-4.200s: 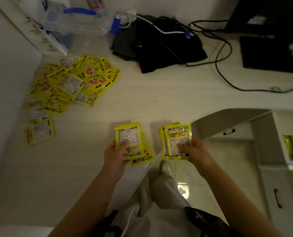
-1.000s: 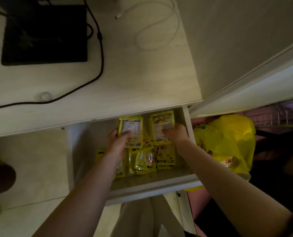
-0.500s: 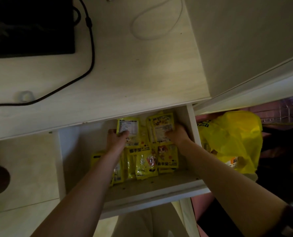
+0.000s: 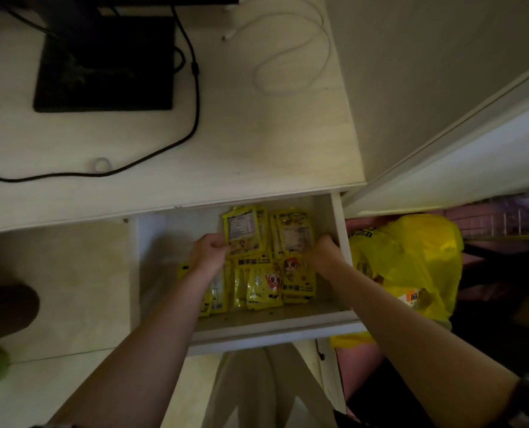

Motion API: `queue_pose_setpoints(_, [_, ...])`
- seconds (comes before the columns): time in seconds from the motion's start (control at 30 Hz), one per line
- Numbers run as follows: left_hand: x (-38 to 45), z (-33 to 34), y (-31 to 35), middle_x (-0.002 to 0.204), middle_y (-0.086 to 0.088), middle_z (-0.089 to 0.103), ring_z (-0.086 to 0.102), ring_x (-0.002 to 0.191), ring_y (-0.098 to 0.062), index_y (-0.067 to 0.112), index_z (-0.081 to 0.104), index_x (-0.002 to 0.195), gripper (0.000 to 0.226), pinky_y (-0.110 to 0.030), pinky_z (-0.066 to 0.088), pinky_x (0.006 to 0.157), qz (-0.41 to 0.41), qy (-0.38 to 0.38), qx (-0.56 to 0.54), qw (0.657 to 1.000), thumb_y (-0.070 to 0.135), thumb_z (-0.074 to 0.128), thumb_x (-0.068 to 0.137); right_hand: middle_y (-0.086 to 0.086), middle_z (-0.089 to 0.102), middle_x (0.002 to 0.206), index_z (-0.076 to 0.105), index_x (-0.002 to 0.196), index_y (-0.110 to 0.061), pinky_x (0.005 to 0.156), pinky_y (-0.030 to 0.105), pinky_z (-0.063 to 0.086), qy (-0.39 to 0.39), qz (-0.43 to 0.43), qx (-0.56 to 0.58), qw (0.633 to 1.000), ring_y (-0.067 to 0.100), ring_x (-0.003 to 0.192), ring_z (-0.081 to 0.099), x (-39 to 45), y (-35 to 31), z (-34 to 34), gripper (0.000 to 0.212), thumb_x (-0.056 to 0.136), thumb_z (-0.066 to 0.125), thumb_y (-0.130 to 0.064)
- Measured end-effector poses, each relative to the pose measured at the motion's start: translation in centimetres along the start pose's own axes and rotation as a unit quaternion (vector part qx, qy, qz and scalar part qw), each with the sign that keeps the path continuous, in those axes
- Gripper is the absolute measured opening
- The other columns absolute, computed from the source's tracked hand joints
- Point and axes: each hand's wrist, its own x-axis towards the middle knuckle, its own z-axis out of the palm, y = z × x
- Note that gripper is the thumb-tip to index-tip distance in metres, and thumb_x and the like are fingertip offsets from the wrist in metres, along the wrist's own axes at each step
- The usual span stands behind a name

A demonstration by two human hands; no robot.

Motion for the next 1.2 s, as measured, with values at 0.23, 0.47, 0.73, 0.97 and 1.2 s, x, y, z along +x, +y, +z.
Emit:
queue_pose_setpoints(0.23, [-6.1,-3.6,-0.2,0.115,-0.009,0.068,0.063,0.108,-0.026,0.009,0.064,0.118,0.030,-0.033,0.050,0.093,0.051,0.026,0.050,0.997,0.013,0.061,0.088,0.010,0.059,0.103,0.046,0.123,-0.007,0.051,0.024,0.039,-0.004,-0.067,-0.039,0.997,0.018,0.071,0.054,-5.2,1.4,-1.3,0.036,0.091,0.055,-0.019])
queue_pose_setpoints(0.47, [-13.9,-5.4,-4.0,0.104,-0.013,0.071,0.066,0.099,-0.028,0.006,0.066,0.112,0.025,-0.037,0.053,0.085,0.097,0.092,0.075,0.988,0.011,0.062,0.088,0.010,0.059,0.103,0.032,0.137,-0.007,0.062,0.032,0.049,-0.046,-0.202,-0.166,0.964,0.023,0.084,0.060,-9.8,1.5,0.4,0.046,0.095,0.046,-0.018])
queue_pose_setpoints(0.73, [-20.6,-7.3,-10.1,0.109,-0.012,0.065,0.060,0.100,-0.027,0.014,0.057,0.126,0.033,-0.034,0.049,0.083,0.100,0.168,0.104,0.975,0.017,0.052,0.093,0.012,0.050,0.130,0.033,0.137,-0.012,0.091,0.041,0.046,-0.058,-0.355,-0.337,0.870,0.031,0.112,0.054,-14.6,0.0,5.2,0.043,0.095,0.042,-0.019])
queue_pose_setpoints(0.97, [-24.7,-10.1,-15.2,0.114,0.001,0.063,0.058,0.104,-0.015,0.021,0.056,0.124,0.031,-0.022,0.047,0.082,0.043,0.263,0.066,0.962,0.023,0.051,0.094,0.011,0.050,0.128,0.034,0.134,-0.011,0.088,0.041,0.050,-0.093,-0.440,-0.426,0.785,0.029,0.115,0.052,-19.2,-1.9,11.6,0.040,0.096,0.042,-0.023])
queue_pose_setpoints(1.2, [-28.7,-14.6,-23.1,0.110,0.004,0.063,0.058,0.099,-0.010,0.026,0.052,0.128,0.034,-0.019,0.048,0.079,-0.034,0.305,0.051,0.950,0.025,0.048,0.095,0.008,0.054,0.128,0.041,0.133,-0.013,0.094,0.038,0.047,-0.103,-0.503,-0.466,0.721,0.026,0.116,0.052,-24.1,-3.7,20.6,0.039,0.094,0.040,-0.023])
